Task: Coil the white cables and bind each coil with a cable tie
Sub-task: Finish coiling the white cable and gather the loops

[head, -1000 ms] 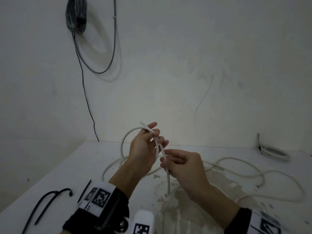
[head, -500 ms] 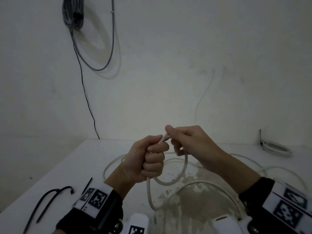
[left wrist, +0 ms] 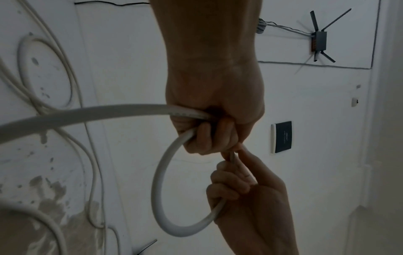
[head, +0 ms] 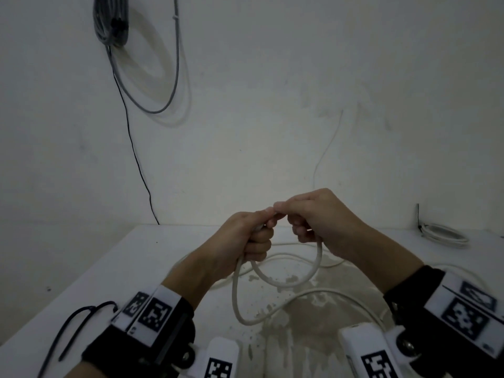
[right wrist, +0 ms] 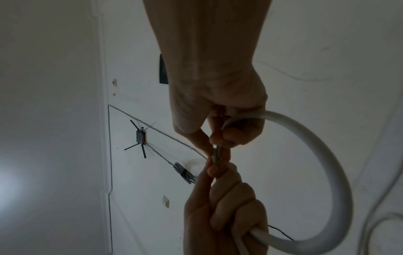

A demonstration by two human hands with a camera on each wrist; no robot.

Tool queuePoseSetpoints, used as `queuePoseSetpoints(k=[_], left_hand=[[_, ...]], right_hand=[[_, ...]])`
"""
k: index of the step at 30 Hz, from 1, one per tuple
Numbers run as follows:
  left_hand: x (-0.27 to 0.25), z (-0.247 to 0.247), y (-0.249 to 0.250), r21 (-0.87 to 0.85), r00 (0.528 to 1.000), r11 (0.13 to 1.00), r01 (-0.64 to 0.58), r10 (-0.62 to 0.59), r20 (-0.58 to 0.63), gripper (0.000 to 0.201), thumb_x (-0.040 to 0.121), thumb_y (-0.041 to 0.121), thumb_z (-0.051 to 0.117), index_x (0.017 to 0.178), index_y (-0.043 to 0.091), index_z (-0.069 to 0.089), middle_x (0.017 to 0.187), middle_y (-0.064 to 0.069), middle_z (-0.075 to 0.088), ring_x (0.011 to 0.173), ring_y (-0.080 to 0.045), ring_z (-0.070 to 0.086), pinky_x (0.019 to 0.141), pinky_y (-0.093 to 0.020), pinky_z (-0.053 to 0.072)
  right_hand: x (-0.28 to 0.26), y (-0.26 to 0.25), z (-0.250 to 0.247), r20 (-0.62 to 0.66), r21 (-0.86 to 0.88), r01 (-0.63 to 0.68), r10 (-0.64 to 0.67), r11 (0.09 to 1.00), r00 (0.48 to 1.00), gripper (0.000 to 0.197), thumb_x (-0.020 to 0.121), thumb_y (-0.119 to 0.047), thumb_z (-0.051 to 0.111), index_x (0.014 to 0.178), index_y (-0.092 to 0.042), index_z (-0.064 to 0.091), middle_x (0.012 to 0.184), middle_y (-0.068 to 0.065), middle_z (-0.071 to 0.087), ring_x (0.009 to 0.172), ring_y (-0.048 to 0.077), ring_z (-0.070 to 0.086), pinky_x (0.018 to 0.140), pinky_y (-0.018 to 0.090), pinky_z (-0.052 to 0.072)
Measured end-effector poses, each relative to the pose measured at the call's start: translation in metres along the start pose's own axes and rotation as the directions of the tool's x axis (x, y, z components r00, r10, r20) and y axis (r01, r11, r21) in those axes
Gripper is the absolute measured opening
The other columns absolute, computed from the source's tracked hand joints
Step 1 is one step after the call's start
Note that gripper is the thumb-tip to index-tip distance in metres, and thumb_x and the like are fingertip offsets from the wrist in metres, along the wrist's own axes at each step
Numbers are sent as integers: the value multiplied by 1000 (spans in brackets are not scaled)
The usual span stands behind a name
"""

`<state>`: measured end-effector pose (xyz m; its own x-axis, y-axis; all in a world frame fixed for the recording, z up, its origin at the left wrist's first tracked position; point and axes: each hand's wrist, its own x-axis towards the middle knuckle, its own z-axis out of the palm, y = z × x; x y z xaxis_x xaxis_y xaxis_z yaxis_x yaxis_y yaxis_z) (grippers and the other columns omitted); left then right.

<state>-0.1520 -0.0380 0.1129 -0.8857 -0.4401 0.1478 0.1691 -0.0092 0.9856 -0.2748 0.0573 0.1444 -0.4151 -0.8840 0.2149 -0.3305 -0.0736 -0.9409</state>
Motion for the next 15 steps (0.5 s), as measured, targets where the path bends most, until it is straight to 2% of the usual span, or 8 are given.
queuePoseSetpoints(k=[3, 5, 8, 11, 13, 15], left_hand=[[0, 3, 2, 40, 1000, 999, -3, 4, -19, 32, 98, 30, 37, 71, 14, 44, 48, 8, 22, 40, -6, 22, 42, -17, 22], [-1, 4, 6, 68, 1000, 997, 20, -19, -12, 34, 98, 35, 35, 72, 15, 43, 49, 8, 24, 41, -7, 28, 44, -17, 28], [-1, 2, 14, 114, 992, 986, 122, -124, 10, 41, 99, 43, 28, 72, 16, 43, 52, 6, 29, 43, -10, 35, 47, -20, 34], [0, -2, 17, -106, 979, 974, 203, -197, 59, 46, 97, 46, 26, 70, 14, 47, 48, 7, 28, 36, -5, 27, 40, -18, 25], [0, 0, 17, -242, 981, 951, 191, -176, 84, 39, 92, 42, 34, 69, 13, 48, 44, 9, 27, 32, -2, 25, 38, -17, 20], [1, 4, 15, -291, 990, 946, 140, -124, 74, 36, 91, 37, 37, 67, 13, 49, 42, 10, 27, 32, -2, 27, 38, -16, 24]], right_hand=[[2, -3, 0, -22, 70, -24, 25, 997, 999, 12, 82, -5, 62, 72, -2, 67, 49, -2, 46, 42, 8, 44, 45, 22, 40], [3, -3, -1, -26, 54, 3, -2, 999, 1000, 12, 85, -6, 61, 78, 1, 69, 50, -3, 49, 44, 6, 46, 45, 21, 42], [3, -2, -2, -20, -30, 43, -44, 999, 999, 15, 88, -11, 61, 80, 0, 69, 48, -4, 51, 44, 5, 48, 47, 19, 45], [3, -1, -2, -23, -3, 56, -57, 998, 998, 18, 90, -14, 60, 78, -5, 67, 54, -2, 52, 46, 5, 51, 49, 20, 46], [2, 1, 0, -27, 53, 71, -69, 996, 997, 18, 90, -17, 60, 76, -6, 64, 57, -1, 52, 47, 5, 52, 49, 20, 47], [0, 2, 0, -16, 111, 64, -63, 992, 998, 21, 88, -22, 63, 73, -7, 60, 53, -2, 50, 43, 7, 50, 46, 20, 46]])
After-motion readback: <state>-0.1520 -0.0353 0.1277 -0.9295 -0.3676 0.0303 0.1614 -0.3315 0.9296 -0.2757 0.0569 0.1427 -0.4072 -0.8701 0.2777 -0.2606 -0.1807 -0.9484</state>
